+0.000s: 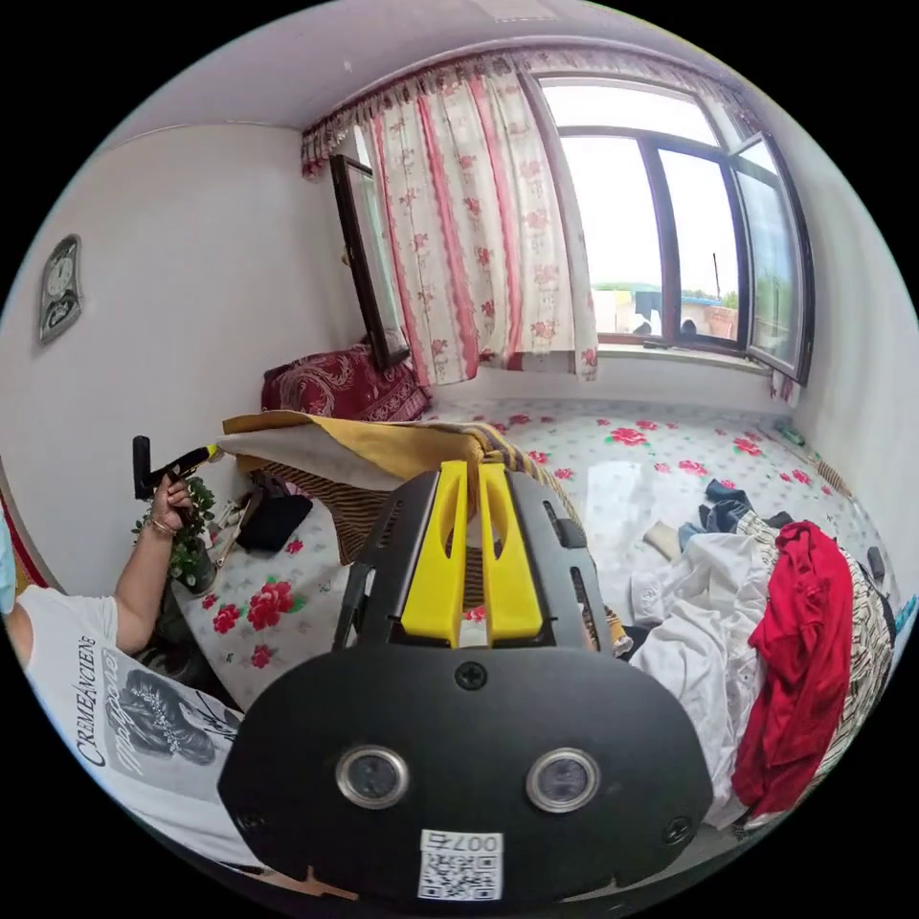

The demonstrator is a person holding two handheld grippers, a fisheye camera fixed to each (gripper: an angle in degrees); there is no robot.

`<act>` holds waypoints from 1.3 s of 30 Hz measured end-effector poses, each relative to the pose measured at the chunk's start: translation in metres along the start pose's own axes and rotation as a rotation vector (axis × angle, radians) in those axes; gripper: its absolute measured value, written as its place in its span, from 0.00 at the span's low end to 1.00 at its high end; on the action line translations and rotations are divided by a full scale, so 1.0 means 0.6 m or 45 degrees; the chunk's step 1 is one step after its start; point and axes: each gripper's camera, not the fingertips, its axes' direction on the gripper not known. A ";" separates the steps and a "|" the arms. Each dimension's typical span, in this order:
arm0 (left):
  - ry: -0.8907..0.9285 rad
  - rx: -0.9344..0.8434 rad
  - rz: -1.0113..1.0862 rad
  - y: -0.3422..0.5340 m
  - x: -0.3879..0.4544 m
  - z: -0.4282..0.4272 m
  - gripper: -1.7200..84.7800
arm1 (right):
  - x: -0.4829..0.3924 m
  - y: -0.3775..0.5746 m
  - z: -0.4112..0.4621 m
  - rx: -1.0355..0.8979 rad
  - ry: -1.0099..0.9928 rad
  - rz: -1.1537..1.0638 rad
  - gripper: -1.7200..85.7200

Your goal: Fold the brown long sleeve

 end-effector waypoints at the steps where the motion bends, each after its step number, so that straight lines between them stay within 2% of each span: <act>1: -0.032 -0.045 0.025 0.019 0.000 -0.008 0.02 | -0.004 0.009 -0.007 0.003 -0.021 -0.012 0.10; 4: -0.026 -0.132 -0.032 0.105 -0.022 -0.016 0.02 | -0.015 0.077 -0.007 -0.122 -0.075 -0.025 0.08; 7: -0.020 -0.271 -0.205 0.223 -0.051 0.001 0.02 | -0.031 0.185 0.054 -0.416 -0.084 -0.044 0.05; 12: -0.205 -0.734 -0.422 0.459 -0.062 0.074 0.02 | -0.047 0.471 0.217 -1.034 -0.071 0.156 0.02; 15: -0.256 -0.961 -0.602 0.588 -0.058 0.087 0.03 | -0.080 0.591 0.247 -1.265 -0.106 0.213 0.02; 18: -0.365 -1.102 -0.646 0.656 -0.040 0.063 0.03 | -0.108 0.659 0.225 -1.355 -0.122 0.295 0.02; 23: -0.319 -1.143 -0.682 0.680 -0.043 0.019 0.05 | -0.106 0.708 0.193 -1.347 -0.151 0.534 0.04; 27: -0.222 -1.109 -0.754 0.666 -0.064 -0.006 0.05 | -0.090 0.647 0.166 -1.088 -0.096 0.602 0.07; 31: -0.259 -1.142 -0.734 0.640 -0.074 -0.034 0.02 | -0.057 0.578 0.158 -0.818 -0.051 0.653 0.08; 35: -0.313 -1.015 -0.824 0.614 -0.065 -0.054 0.01 | -0.003 0.503 0.205 -0.678 -0.005 0.635 0.10; 39: -0.299 -0.893 -0.952 0.600 -0.025 -0.043 0.01 | 0.073 0.454 0.294 -0.682 0.044 0.664 0.12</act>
